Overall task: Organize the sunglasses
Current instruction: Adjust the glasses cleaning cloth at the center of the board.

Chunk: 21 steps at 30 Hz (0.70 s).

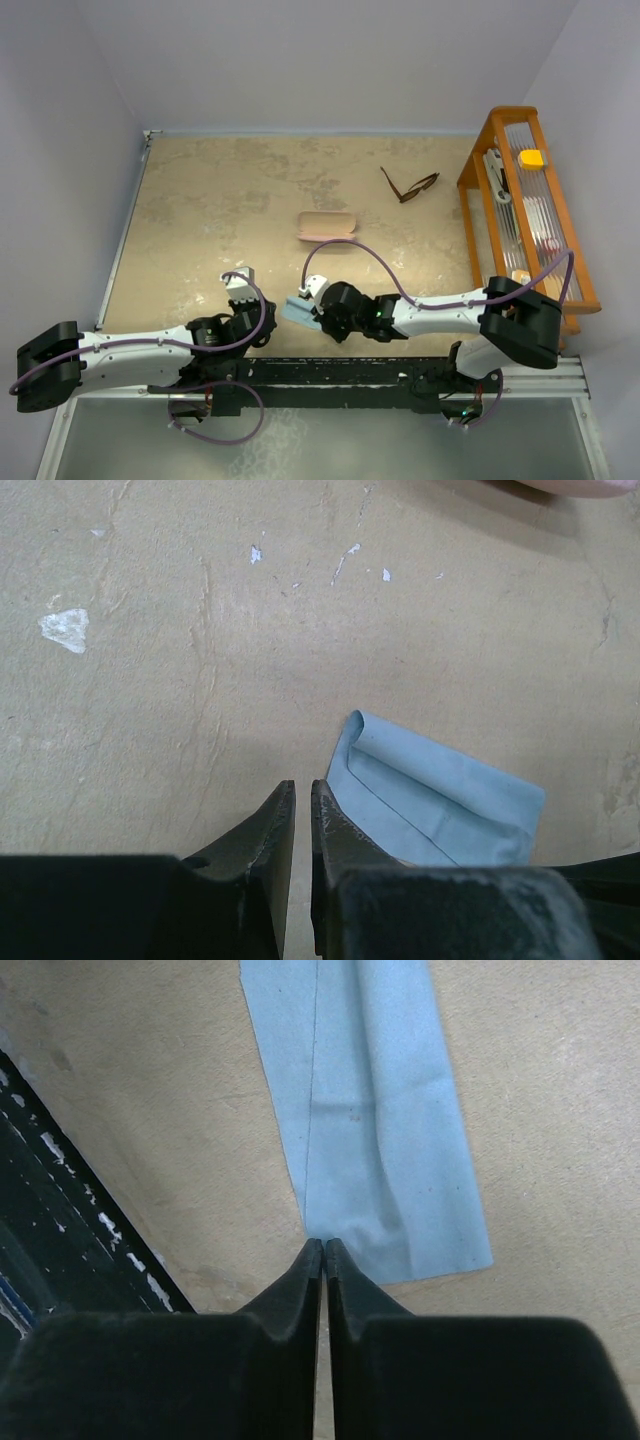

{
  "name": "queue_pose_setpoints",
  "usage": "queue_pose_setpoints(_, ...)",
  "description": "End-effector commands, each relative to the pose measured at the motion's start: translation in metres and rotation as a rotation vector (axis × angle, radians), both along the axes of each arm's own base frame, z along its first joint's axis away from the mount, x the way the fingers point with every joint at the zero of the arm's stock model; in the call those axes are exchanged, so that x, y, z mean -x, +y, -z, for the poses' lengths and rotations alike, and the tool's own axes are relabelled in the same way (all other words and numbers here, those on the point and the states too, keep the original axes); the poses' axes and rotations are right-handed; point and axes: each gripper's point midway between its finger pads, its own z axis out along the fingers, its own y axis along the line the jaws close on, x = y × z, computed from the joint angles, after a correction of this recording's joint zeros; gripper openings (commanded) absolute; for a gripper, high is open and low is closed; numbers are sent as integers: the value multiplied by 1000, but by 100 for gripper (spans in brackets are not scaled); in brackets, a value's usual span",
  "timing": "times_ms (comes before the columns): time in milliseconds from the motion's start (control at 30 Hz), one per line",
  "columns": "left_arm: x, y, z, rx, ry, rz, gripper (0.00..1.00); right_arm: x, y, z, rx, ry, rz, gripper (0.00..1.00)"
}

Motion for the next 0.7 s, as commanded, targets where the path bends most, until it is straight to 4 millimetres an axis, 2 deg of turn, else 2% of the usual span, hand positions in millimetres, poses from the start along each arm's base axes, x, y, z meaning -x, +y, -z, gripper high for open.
queue_pose_setpoints(0,-2,-4,-5,29,-15,-4,9,2,-5,10,36,1,2,1)
queue_pose_setpoints(200,-2,-4,-5,28,-14,-4,9,-2,-6,7,34,-15,38,0)
queue_pose_setpoints(400,-2,-4,-5,31,-15,-3,9,-16,-3,-12,-12,-62,117,0)
queue_pose_setpoints(667,-2,-4,-7,36,-19,-3,9,-26,-1,-23,-38,-105,165,0)
